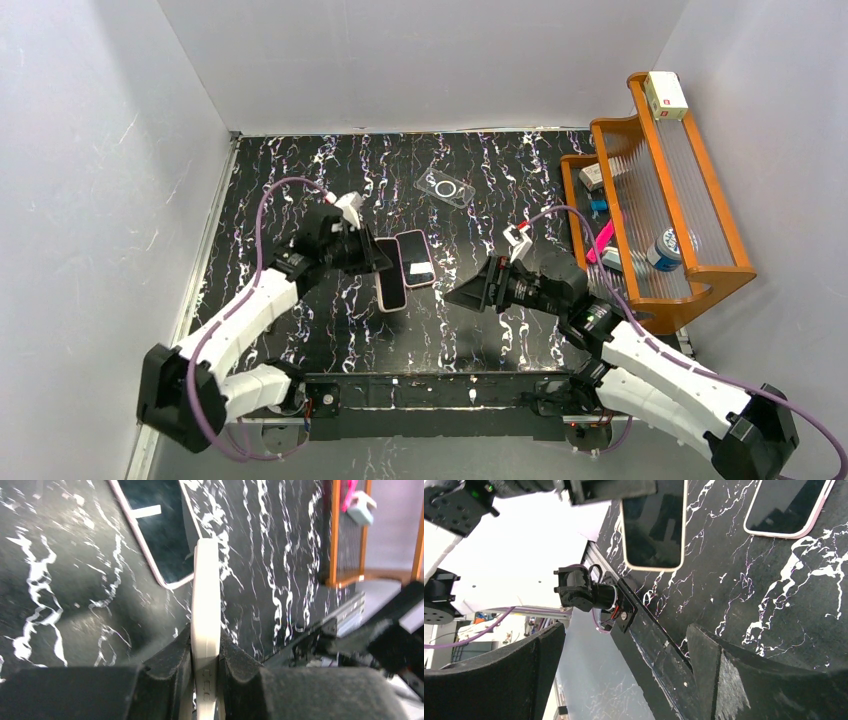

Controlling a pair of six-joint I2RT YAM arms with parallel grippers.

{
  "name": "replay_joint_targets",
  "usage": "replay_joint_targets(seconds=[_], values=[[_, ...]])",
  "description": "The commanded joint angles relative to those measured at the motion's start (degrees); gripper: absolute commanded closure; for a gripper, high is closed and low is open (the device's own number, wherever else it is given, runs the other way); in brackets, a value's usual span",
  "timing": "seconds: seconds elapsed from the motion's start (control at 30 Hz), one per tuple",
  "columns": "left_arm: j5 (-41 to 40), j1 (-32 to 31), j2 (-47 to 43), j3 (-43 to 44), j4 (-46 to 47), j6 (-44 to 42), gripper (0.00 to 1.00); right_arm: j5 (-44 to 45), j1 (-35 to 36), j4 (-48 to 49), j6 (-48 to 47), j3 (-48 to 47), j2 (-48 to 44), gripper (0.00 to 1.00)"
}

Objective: Put the phone into the phone case

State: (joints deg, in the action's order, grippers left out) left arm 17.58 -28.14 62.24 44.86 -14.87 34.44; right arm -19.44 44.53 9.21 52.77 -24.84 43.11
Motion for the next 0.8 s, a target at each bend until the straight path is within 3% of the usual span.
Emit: replay_joint_targets(seconds=[0.0, 0.17, 0.4, 0.67, 0.7, 0.77], values=[[7.4, 9.2, 6.6, 2.9, 5.6, 0.5, 1.0, -1.5, 0.0, -5.7, -2.6, -5.7, 2.5, 0.01], [12.5, 15.2, 15.8, 4.7, 13.6, 3.4, 1.0, -4.2, -0.1, -5.2, -4.1, -5.7, 2.0, 0.01], [14.3, 18.1, 28.1, 4.3, 21.3, 0.4, 1.0, -3.4, -0.1, -5.1, -4.5, -4.8, -1.0, 0.01], [1.2, 19.1, 38.1, 9.3, 6.1, -8.7, 1.0, -2.3, 0.0, -6.8, -5.6, -4.5, -1.1, 0.01], [1.0, 19.2, 38.8, 10.0, 5.7, -9.0, 0.98, -2.5, 0.0, -6.8, -5.6, -4.6, -0.9, 0.01], [1.0, 19.2, 39.8, 11.8, 3.8, -9.7, 0.86, -2.4, -0.1, -7.5, -5.9, -4.9, -0.5, 0.01]])
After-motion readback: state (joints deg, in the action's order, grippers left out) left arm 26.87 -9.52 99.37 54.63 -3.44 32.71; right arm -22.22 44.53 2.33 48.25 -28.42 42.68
